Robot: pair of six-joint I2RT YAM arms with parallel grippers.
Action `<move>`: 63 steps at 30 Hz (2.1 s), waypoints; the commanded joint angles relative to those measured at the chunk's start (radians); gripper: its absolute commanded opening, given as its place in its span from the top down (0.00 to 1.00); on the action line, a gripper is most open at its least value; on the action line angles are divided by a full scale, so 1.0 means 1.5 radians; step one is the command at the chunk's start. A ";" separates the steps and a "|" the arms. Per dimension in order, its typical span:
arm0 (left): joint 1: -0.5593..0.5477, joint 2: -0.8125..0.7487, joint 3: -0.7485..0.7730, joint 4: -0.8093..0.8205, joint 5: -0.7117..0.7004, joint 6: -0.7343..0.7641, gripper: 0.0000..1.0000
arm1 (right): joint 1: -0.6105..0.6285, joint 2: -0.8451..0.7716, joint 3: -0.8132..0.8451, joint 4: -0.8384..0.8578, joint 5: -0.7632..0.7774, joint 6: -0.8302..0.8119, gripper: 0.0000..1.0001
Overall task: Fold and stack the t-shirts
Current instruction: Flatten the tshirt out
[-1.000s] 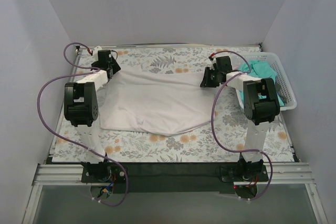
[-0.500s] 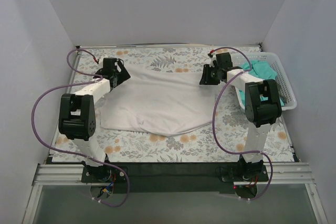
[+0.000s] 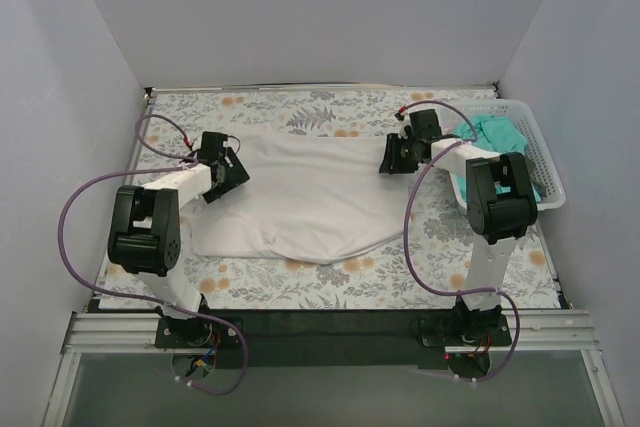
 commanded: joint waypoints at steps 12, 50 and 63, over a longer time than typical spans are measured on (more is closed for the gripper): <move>0.001 -0.260 -0.126 -0.242 0.141 -0.060 0.27 | 0.054 -0.238 -0.271 -0.122 0.015 -0.005 0.60; -0.117 0.297 0.425 -0.053 -0.029 0.241 0.75 | 0.076 -0.212 -0.236 -0.038 0.016 -0.001 0.61; -0.071 0.371 0.464 -0.049 -0.142 0.150 0.82 | 0.076 -0.204 -0.244 -0.029 0.048 0.001 0.61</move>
